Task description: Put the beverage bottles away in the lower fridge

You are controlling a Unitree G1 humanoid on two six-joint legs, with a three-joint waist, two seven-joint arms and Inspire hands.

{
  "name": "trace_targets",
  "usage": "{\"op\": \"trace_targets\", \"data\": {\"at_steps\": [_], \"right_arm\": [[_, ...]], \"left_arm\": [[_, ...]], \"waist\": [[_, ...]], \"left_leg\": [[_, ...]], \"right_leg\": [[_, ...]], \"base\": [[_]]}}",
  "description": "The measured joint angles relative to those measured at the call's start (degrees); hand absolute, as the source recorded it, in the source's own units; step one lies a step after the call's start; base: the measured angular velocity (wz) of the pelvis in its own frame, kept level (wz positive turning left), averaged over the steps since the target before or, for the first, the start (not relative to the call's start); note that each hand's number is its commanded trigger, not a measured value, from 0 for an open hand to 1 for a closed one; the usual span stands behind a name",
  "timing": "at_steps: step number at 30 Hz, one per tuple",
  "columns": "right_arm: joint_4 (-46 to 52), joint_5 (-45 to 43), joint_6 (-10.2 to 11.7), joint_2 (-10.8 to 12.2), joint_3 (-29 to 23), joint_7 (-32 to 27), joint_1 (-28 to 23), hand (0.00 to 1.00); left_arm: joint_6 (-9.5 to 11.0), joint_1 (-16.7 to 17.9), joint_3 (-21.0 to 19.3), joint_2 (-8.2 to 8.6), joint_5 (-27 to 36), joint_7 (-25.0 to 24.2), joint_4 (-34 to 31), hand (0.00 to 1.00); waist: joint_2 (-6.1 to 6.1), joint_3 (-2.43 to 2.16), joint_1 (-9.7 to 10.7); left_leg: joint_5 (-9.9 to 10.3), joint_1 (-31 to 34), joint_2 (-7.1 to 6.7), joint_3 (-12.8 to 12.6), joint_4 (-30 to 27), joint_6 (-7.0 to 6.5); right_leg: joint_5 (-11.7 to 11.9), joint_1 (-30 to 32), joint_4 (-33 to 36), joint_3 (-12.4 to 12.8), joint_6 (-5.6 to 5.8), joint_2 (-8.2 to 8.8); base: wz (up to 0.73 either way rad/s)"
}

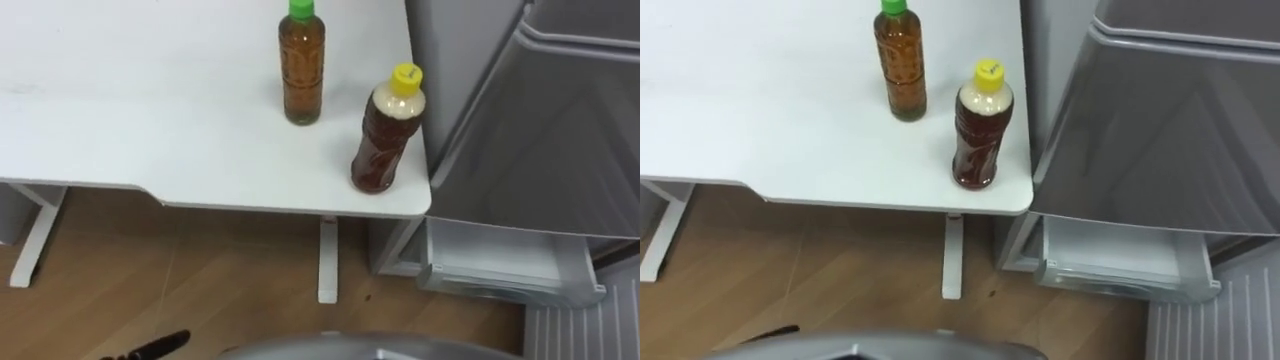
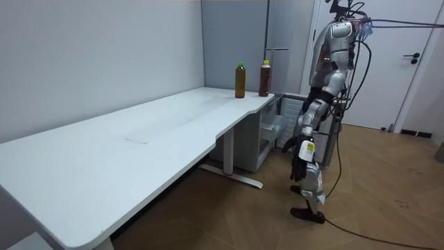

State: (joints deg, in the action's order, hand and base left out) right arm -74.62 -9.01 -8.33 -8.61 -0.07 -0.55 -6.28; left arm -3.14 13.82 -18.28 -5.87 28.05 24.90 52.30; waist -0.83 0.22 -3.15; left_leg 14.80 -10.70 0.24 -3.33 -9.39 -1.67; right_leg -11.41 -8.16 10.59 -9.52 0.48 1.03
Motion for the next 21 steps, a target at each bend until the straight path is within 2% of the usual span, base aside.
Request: {"op": "trace_targets", "data": {"at_steps": [5, 8, 11, 14, 18, 21], "right_arm": [[0.3, 0.07, 1.27, -0.18, -0.07, -0.12, -0.2, 0.0], [1.18, -0.02, 1.43, -0.23, -0.06, -0.19, -0.67, 0.0], [1.54, -0.05, 1.46, -0.26, 0.0, -0.17, -0.89, 0.0], [1.53, 0.07, 1.8, -0.26, 0.09, -0.1, -1.37, 0.0], [1.94, -0.2, 3.15, -0.25, -0.01, -0.06, -1.0, 0.0], [3.94, -0.5, 3.6, -0.25, -0.01, 0.27, -1.28, 0.0]], "left_arm": [[2.09, 0.58, -0.83, 0.05, 0.04, 6.36, -3.41, 0.0], [4.06, 1.6, -1.79, 0.03, 0.04, 11.08, -6.14, 0.0], [5.16, 2.11, -2.09, 0.03, -0.11, 14.41, -9.32, 0.0], [6.32, 2.39, -1.71, 0.03, -0.83, 16.23, -13.57, 0.0], [7.43, 3.35, -1.57, 0.03, -2.37, 18.76, -20.4, 0.0], [8.3, 3.31, -1.59, 0.03, -7.58, 20.05, -25.2, 0.0]], "waist": [[0.28, -0.31, -0.65], [0.2, -0.43, -0.68], [0.12, -0.56, -1.3], [-0.38, -0.58, -1.82], [-1.11, -0.62, -2.79], [-1.1, -0.58, -3.18]], "left_leg": [[-0.01, 0.64, -0.16, 2.07, -0.3, -0.01], [-0.03, 0.8, -0.49, 2.59, -0.36, 0.0], [-0.13, 0.87, -0.65, 3.31, -0.44, -0.11], [-0.17, 0.68, -0.93, 4.9, -1.11, -0.17], [-0.17, 0.76, -1.01, 5.47, -1.52, -0.23], [-0.12, 1.21, -1.14, 6.33, -1.81, -0.32]], "right_leg": [[-0.3, 0.0, -0.03, -2.01, -0.05, 0.39], [-0.43, -0.39, 0.0, -2.74, -0.03, 0.51], [-0.44, -0.6, -0.02, -3.32, -0.01, 0.75], [-0.44, -1.79, -0.05, -4.87, 0.0, 1.14], [-0.6, -1.96, -0.04, -4.96, 0.27, 1.38], [-0.56, -2.32, -0.06, -5.61, 0.35, 1.41]], "base": [[0.19], [0.11], [0.1], [0.27], [0.09], [0.14]]}}
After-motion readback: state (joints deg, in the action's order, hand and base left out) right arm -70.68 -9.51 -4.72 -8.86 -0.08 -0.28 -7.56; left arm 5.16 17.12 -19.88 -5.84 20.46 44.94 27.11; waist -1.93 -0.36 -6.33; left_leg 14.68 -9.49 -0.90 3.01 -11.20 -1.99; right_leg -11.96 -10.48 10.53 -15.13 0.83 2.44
